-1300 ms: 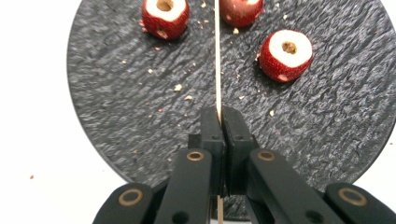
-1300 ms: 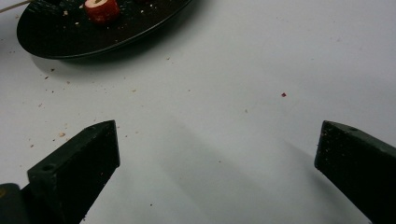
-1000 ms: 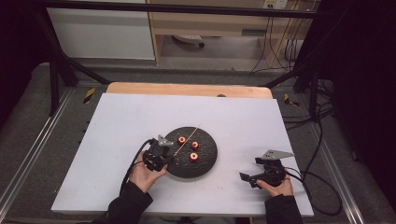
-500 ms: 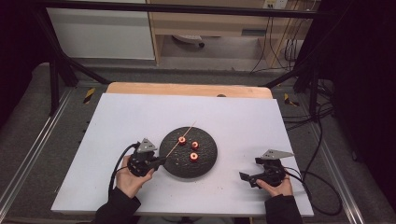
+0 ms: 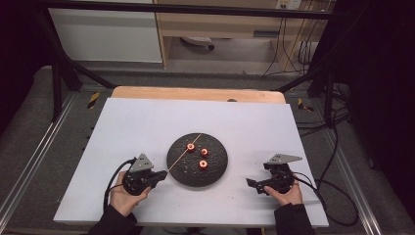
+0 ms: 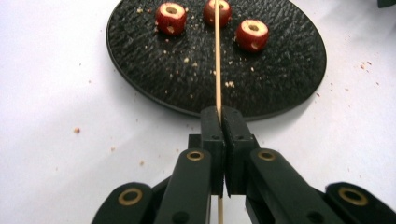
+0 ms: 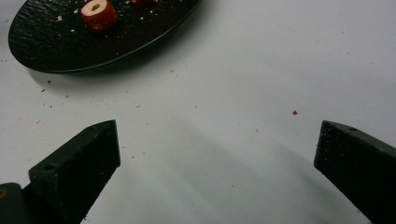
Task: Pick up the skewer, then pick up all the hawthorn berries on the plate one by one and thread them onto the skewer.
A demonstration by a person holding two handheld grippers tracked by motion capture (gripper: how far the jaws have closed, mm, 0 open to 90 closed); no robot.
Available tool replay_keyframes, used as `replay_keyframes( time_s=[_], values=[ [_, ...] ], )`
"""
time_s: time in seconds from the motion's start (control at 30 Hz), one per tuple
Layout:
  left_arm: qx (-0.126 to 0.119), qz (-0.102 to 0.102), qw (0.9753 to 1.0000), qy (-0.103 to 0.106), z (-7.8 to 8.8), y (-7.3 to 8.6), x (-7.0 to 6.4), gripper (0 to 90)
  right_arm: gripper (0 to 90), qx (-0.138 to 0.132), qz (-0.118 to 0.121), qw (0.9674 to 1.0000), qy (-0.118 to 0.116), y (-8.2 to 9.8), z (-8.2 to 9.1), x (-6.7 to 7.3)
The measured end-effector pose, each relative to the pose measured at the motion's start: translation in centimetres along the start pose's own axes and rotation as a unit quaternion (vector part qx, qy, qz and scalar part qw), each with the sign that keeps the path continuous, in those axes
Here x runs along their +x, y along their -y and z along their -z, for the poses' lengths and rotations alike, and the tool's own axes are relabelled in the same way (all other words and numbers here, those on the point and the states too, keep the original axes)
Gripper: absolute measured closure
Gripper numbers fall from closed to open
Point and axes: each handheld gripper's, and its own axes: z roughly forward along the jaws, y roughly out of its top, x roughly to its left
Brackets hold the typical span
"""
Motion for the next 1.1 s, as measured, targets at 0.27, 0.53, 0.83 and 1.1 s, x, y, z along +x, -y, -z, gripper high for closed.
replay_keyframes(
  time_s=[0.27,0.53,0.83,1.1],
  values=[
    [-0.007,0.001,1.0000,0.006,0.7,1.3,0.5,88.1,0.6,0.008,0.009,0.9999,-0.006,-1.3,-1.0,1.1],
    [-0.013,0.001,0.9998,0.017,0.8,2.1,0.7,88.1,0.6,0.007,0.017,0.9998,-0.012,-3.1,-1.6,2.3],
    [-0.016,0.005,0.9996,0.021,0.9,2.4,1.0,88.1,1.1,0.025,0.038,0.9989,-0.014,-5.5,-2.9,3.9],
    [-0.018,0.006,0.9996,0.019,1.0,2.6,1.2,88.0,2.6,0.048,0.055,0.9972,-0.017,-7.7,-4.7,5.6]
  ],
)
